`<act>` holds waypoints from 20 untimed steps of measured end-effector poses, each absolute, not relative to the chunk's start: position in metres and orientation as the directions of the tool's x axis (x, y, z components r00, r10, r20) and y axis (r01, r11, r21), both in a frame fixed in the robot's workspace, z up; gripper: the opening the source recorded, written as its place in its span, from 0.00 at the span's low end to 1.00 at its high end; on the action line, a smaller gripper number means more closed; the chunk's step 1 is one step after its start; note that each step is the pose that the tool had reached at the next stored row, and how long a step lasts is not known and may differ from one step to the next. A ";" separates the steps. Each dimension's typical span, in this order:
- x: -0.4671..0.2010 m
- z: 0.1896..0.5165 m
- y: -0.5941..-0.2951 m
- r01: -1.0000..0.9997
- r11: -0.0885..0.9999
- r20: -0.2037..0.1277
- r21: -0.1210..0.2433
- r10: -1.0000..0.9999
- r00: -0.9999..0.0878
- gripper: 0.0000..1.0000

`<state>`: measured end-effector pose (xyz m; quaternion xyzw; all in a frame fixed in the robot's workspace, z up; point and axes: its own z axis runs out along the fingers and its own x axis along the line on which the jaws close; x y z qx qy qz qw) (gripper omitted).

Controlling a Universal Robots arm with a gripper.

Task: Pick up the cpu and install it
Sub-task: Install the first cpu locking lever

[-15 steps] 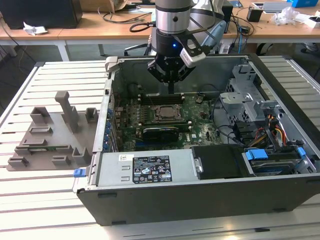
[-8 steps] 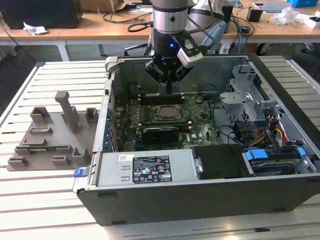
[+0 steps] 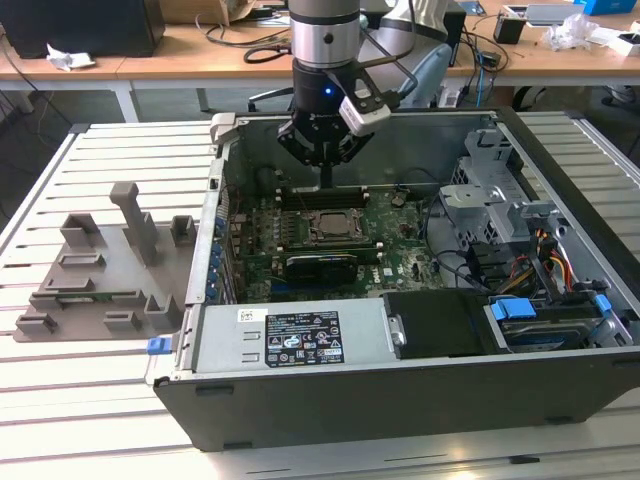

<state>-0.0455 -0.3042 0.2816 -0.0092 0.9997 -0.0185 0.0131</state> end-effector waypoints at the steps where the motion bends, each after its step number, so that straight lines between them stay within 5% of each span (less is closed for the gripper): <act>1: -0.047 0.282 -0.304 -0.018 0.999 -0.026 -0.037 -0.019 -0.999 0.11; 20: -0.070 0.281 -0.304 -0.018 0.999 -0.026 -0.037 -0.019 -0.999 0.11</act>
